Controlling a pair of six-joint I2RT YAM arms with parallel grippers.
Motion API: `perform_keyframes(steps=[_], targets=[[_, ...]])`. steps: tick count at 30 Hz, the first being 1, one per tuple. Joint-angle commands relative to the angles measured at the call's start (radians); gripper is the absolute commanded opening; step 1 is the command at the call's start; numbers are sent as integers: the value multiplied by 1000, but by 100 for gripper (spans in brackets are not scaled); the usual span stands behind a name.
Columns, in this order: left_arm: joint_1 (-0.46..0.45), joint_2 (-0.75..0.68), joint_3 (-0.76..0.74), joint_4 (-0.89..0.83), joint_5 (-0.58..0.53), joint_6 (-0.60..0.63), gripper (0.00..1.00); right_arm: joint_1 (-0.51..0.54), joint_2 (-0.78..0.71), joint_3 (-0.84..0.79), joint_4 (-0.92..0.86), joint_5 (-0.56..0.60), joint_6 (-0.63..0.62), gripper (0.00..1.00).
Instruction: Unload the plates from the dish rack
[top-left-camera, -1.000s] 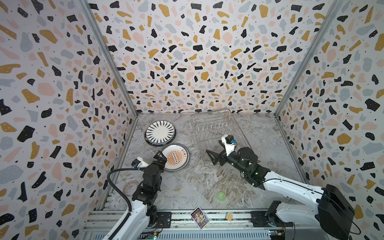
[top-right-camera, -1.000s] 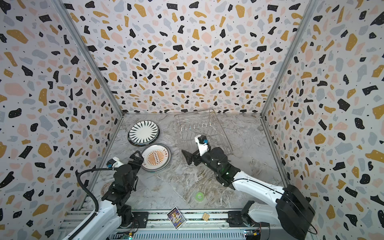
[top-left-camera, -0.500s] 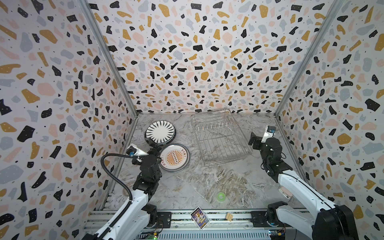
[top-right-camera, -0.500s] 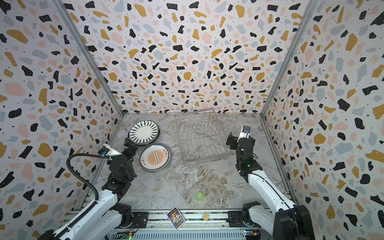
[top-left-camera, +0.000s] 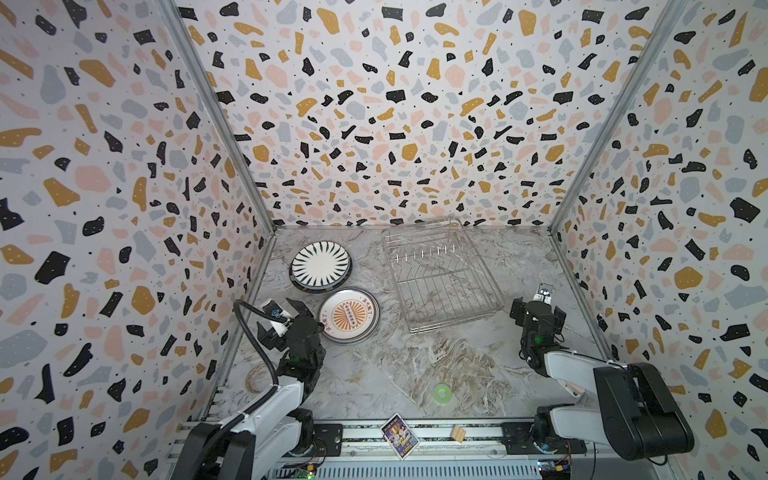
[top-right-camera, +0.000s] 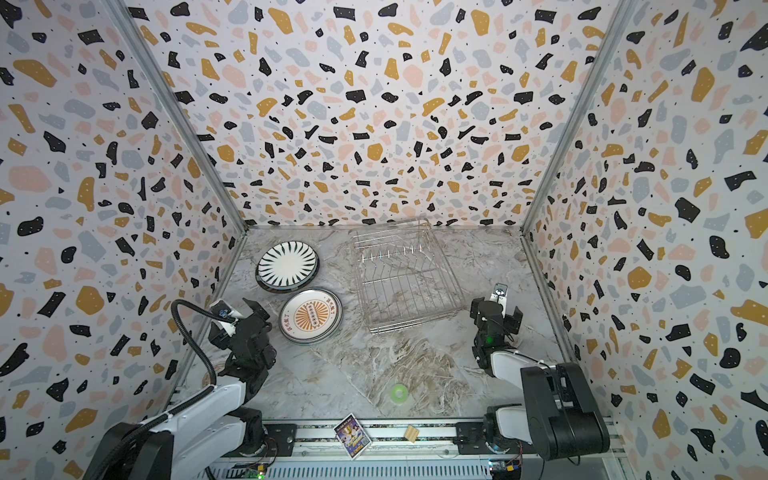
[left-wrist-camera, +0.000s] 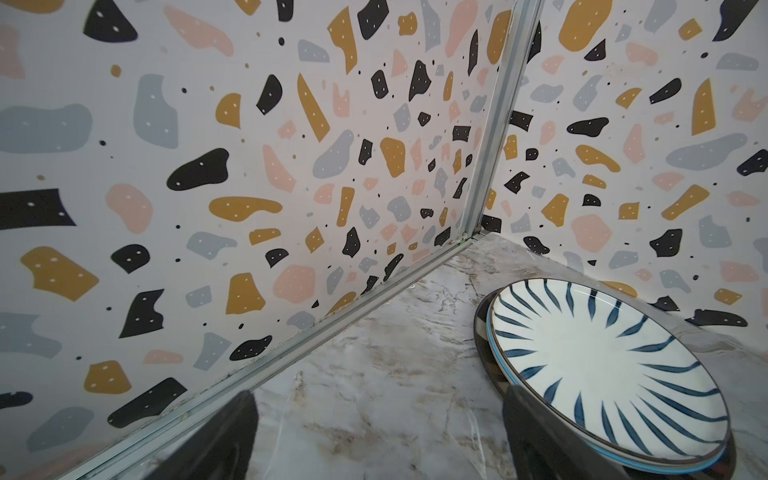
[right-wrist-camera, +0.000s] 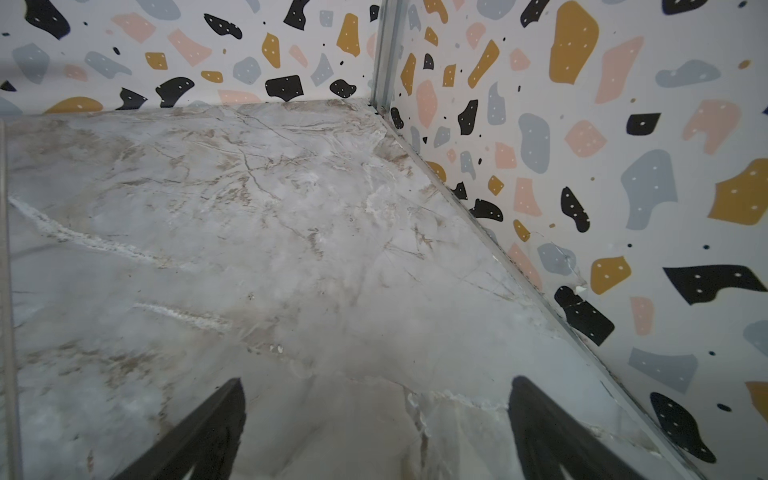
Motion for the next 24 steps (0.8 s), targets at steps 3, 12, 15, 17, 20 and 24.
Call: perform_keyframes(steps=[3, 12, 15, 17, 20, 24], targets=[[20, 61, -49, 273, 87, 83, 92, -3, -5, -27, 199, -100, -69, 100], [35, 41, -64, 276, 153, 92, 93, -61, -17, -181, 529, -372, -87, 99], [40, 127, -84, 343, 179, 96, 93, -60, 34, -177, 564, -387, -93, 99], [40, 289, -107, 571, 133, 119, 91, -61, 62, -194, 634, -397, -98, 99], [40, 251, -48, 386, 272, 138, 85, -60, 128, -192, 689, -434, -115, 99], [40, 288, -36, 412, 281, 153, 100, -57, 155, -143, 630, -447, -124, 99]])
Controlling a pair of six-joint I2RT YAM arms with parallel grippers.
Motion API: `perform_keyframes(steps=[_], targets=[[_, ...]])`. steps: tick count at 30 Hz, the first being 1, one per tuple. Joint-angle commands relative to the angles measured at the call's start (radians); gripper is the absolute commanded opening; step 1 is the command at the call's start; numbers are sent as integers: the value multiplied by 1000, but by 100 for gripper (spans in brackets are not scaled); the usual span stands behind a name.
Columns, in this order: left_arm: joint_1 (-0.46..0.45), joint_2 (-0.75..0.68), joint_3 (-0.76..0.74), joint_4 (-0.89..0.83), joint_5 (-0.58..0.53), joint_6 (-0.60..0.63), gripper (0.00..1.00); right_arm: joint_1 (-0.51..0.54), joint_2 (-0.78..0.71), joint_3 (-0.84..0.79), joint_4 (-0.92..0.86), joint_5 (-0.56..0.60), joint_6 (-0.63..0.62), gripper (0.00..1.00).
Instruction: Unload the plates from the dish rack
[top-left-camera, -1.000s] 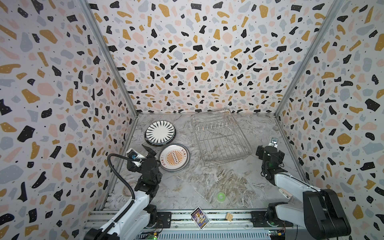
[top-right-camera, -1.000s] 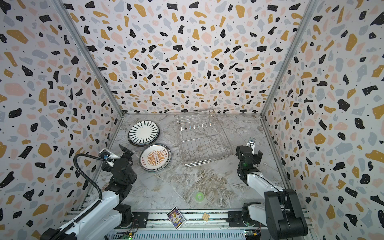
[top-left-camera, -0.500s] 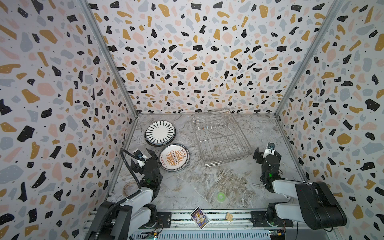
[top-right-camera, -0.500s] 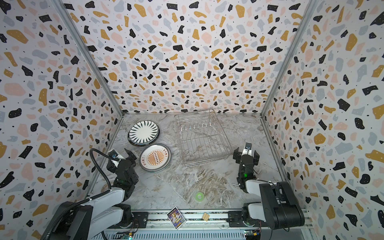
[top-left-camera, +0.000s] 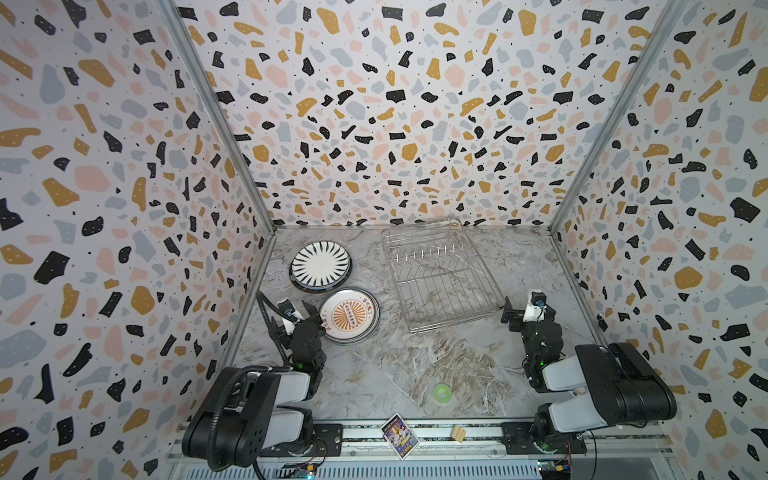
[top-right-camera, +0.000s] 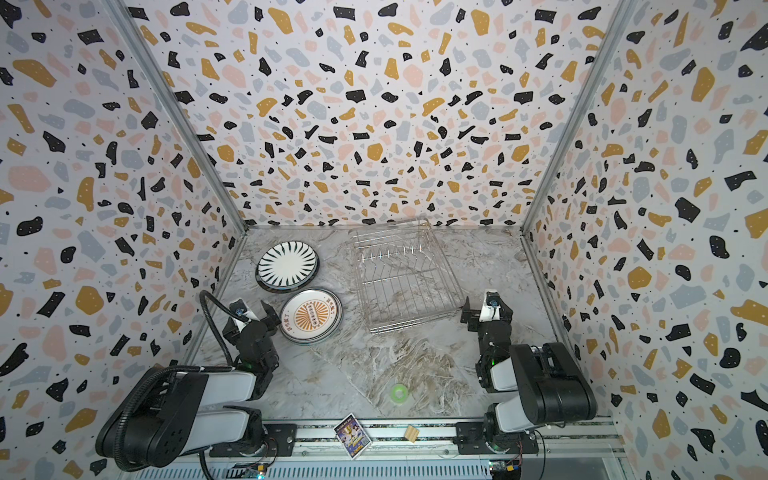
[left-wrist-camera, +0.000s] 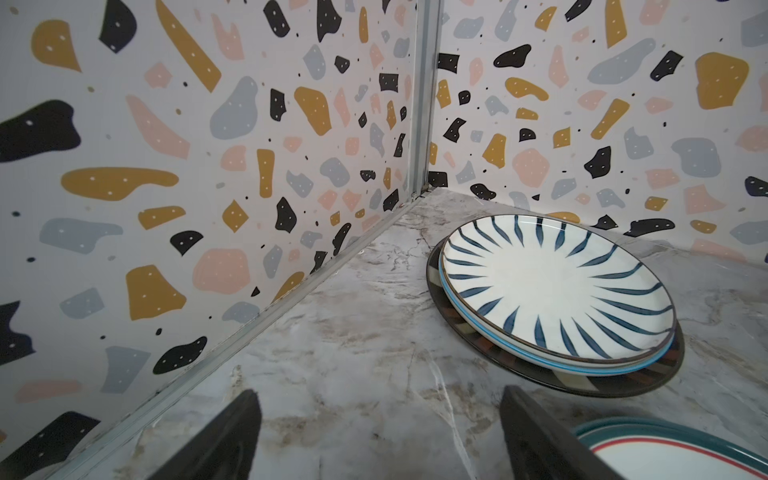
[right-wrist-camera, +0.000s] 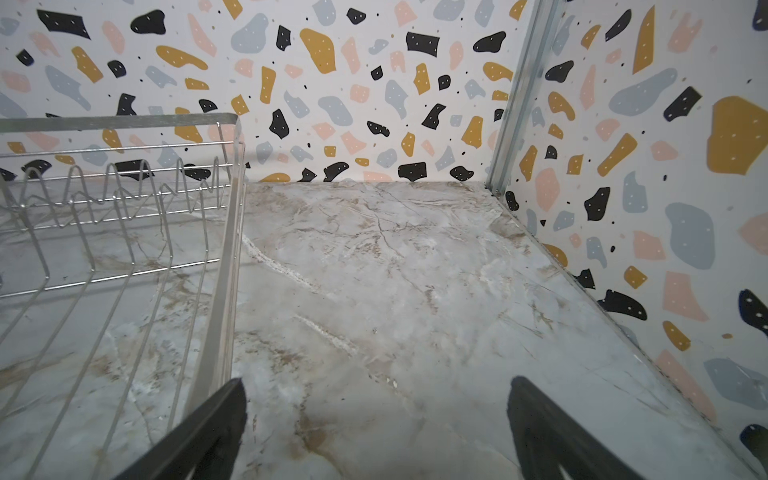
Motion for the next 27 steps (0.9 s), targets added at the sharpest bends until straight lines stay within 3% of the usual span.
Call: perform_keyframes(steps=[1, 3, 27], targets=[[7, 7, 58, -4, 58, 30, 100, 0, 0, 53, -2, -7, -5, 99], [7, 45, 87, -11, 65, 43, 99, 5, 9, 92, -90, 47, 10, 99], [7, 47, 107, -47, 75, 41, 99, 10, 20, 99, -86, 53, 4, 99]])
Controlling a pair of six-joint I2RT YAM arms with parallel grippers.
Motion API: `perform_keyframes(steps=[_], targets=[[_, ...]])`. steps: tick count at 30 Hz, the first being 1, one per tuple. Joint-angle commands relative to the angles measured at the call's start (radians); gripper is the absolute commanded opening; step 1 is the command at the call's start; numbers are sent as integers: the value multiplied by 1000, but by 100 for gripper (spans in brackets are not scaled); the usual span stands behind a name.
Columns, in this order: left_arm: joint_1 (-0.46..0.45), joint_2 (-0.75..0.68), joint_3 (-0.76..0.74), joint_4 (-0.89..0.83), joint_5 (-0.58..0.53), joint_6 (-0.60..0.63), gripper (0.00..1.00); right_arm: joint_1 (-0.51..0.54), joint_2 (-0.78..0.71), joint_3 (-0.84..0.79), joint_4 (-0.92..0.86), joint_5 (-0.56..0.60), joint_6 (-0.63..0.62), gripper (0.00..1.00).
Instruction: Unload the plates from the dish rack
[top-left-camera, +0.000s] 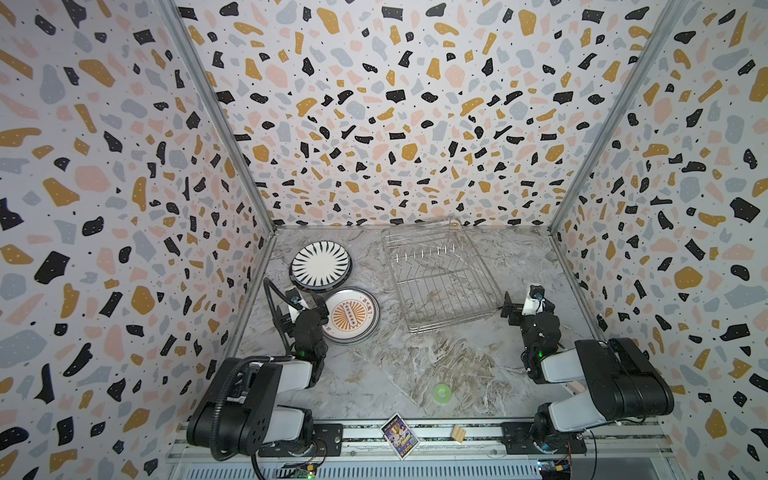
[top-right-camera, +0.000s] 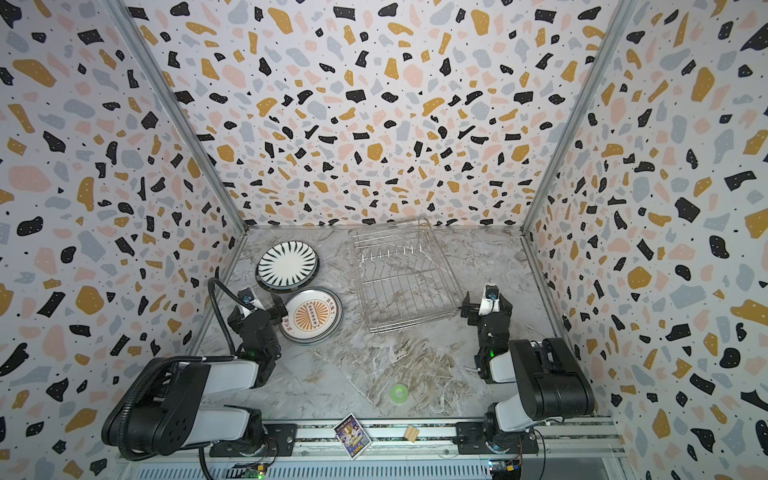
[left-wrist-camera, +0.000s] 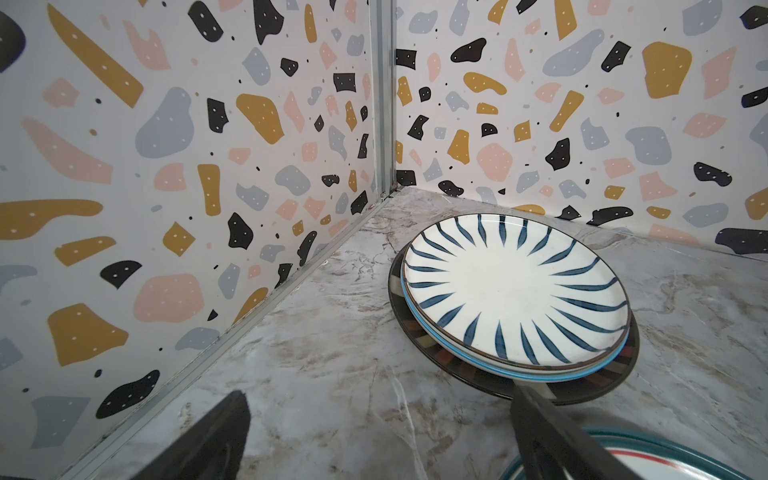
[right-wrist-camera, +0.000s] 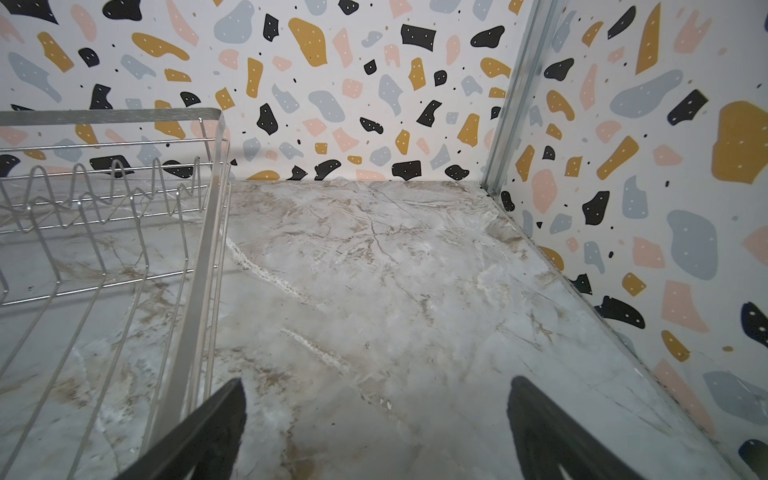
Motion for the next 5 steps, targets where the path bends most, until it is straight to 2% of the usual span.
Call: perform_keyframes(steps=[1, 5], targets=[[7, 0, 12, 27, 1, 13, 100, 6, 4, 26, -14, 18, 5, 99], [7, -2, 11, 27, 1, 15, 99, 6, -3, 18, -6, 16, 5, 99]])
